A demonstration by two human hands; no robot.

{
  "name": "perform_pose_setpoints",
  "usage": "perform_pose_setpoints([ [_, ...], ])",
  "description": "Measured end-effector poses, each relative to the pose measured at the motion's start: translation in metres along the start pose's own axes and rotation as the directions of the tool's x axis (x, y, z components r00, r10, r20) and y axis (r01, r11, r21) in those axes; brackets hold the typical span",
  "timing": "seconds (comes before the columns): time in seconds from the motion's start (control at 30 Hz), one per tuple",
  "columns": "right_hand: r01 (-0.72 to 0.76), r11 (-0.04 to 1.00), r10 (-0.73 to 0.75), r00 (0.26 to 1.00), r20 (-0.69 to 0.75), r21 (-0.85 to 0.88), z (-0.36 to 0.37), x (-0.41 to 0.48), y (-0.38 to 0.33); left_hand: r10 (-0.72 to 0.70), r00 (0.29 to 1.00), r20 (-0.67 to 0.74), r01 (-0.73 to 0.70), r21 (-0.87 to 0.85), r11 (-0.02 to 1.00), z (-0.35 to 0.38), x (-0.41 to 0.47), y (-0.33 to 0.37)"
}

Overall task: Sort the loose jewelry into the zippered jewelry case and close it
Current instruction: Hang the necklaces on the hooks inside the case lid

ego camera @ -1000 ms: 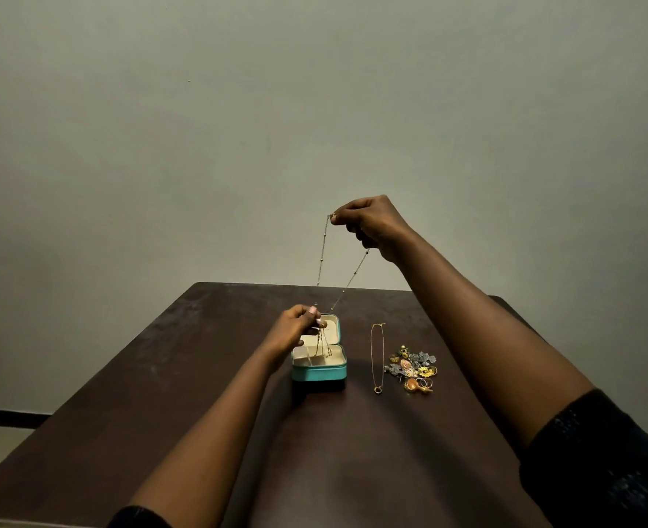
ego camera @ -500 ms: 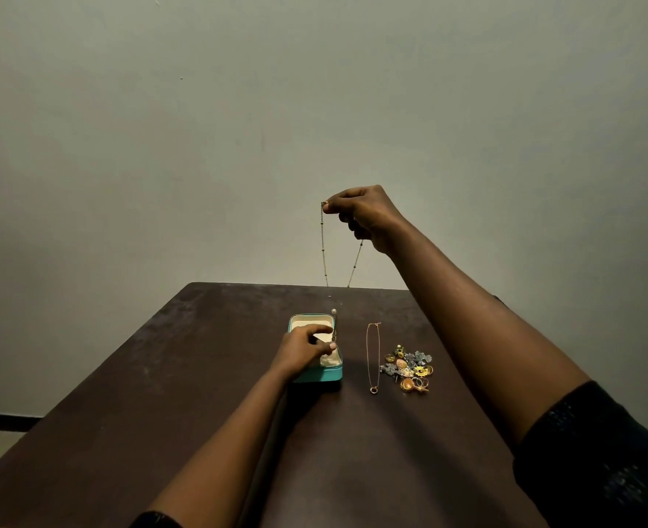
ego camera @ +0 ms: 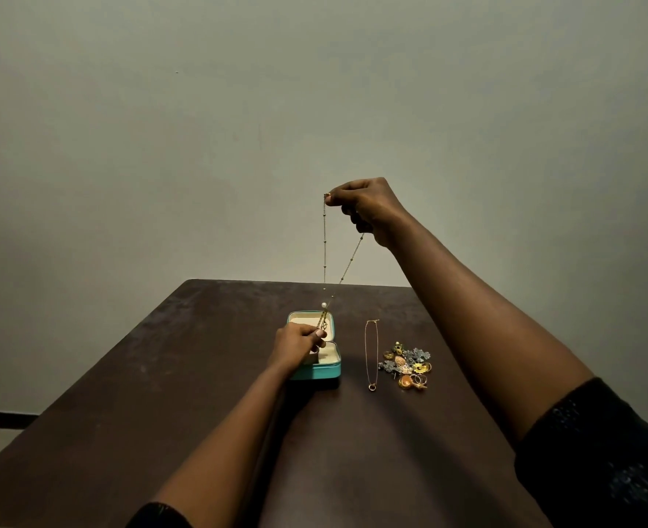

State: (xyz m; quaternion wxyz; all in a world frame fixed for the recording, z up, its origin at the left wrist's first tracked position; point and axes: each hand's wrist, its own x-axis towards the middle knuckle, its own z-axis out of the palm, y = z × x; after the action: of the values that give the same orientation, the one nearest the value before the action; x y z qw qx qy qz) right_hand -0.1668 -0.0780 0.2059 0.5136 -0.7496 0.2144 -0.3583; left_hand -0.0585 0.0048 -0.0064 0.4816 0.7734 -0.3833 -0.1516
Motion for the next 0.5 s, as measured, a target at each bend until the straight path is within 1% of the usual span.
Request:
perform_pose_setpoints([
  [0.13,0.011,1.000,-0.009,0.997,-0.075,0.024,-0.004,0.002,-0.003,-0.031,1.000,-0.001,0.031,0.093,0.995,-0.004,0.000,-0.012],
  [0.3,0.023,0.999,-0.020,0.997,-0.074,0.043,-0.006,0.004,-0.008,-0.052,0.999,-0.013,0.053,0.174,0.983,-0.004,0.000,-0.012],
  [0.37,0.026,0.999,-0.021,0.995,-0.102,0.047,-0.004,0.005,-0.008,-0.083,0.997,-0.007,0.083,0.159,0.984,-0.004,0.001,-0.008],
  [0.43,0.026,0.999,-0.019,0.987,-0.161,0.044,-0.002,0.006,-0.006,-0.117,0.993,-0.017,0.119,0.133,0.984,-0.003,0.004,-0.008],
  [0.5,0.033,0.999,-0.032,0.977,-0.209,0.000,-0.003,0.005,-0.003,-0.171,0.985,-0.014,0.172,0.091,0.981,-0.004,0.006,-0.010],
])
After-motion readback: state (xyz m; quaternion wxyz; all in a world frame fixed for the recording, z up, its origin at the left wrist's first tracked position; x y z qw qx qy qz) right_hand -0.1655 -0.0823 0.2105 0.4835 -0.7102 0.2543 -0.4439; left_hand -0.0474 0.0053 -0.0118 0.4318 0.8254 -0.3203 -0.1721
